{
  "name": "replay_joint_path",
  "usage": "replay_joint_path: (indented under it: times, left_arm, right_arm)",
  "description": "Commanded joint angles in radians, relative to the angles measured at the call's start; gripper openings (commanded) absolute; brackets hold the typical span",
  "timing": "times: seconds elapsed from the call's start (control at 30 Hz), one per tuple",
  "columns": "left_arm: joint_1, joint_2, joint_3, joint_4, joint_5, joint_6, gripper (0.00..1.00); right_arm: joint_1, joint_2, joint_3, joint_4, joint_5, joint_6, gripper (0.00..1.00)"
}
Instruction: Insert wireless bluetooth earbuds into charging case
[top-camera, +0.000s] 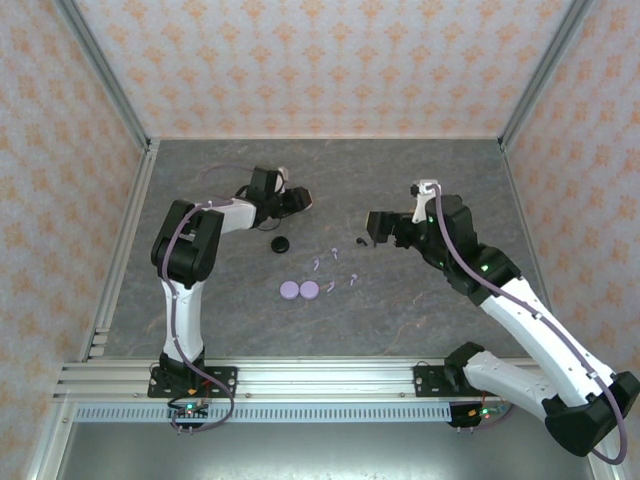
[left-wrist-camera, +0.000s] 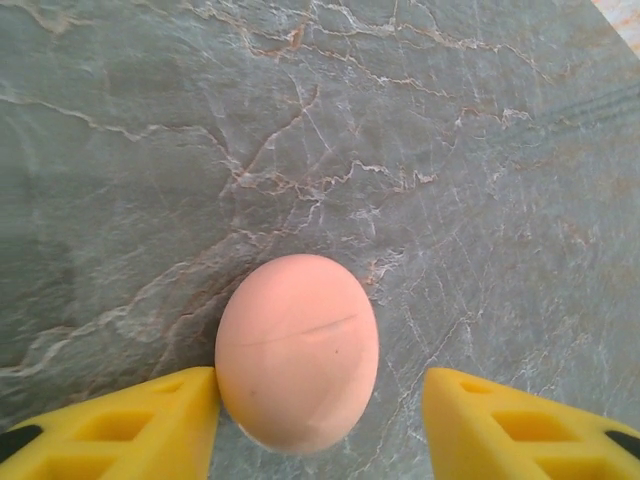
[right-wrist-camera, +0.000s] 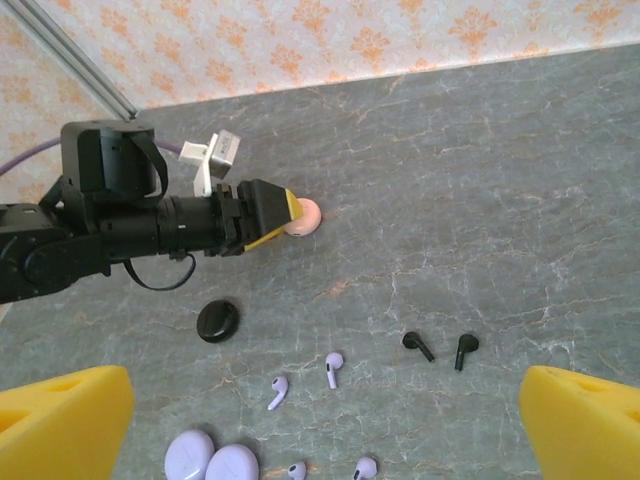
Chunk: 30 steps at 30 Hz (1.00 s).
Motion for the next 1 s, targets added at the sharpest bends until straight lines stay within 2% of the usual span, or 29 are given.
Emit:
replay_joint_path:
  times: [0.0,0.27,0.5,0.73,0.97]
  left_arm:
    - [0.033,-0.091,-0.040,-0.039,-0.021,0.027,0.60]
    - [0.052,-0.340,-0.183,-0.041,-0.036,0.051,0.65]
    - [0.054,-0.616,-0.355,-0.064,-0.091,0.048,0.70]
    - [0.069,-0.858,-0.473,-0.148,-0.170,0.025,0.84]
    - [0.117,-0.964,-0.515,-0.181,-0.134,-0.005,0.95]
  right_arm:
    - [-0.004,-0.003,-0.026,0.040,-0.033,-0.017,0.99]
    - [0.020,0.098,-0.004,-0.057,-0.139,-0.117,1.00]
    - [0.202,0.306,0.069,-0.154,-0.078,-0.246,0.98]
    - [0.354,0.590,0.198,-0.257,0.013,-0.277,0.93]
    - [0.417,0.815,0.314,-0.286,0.053,-0.326,0.91]
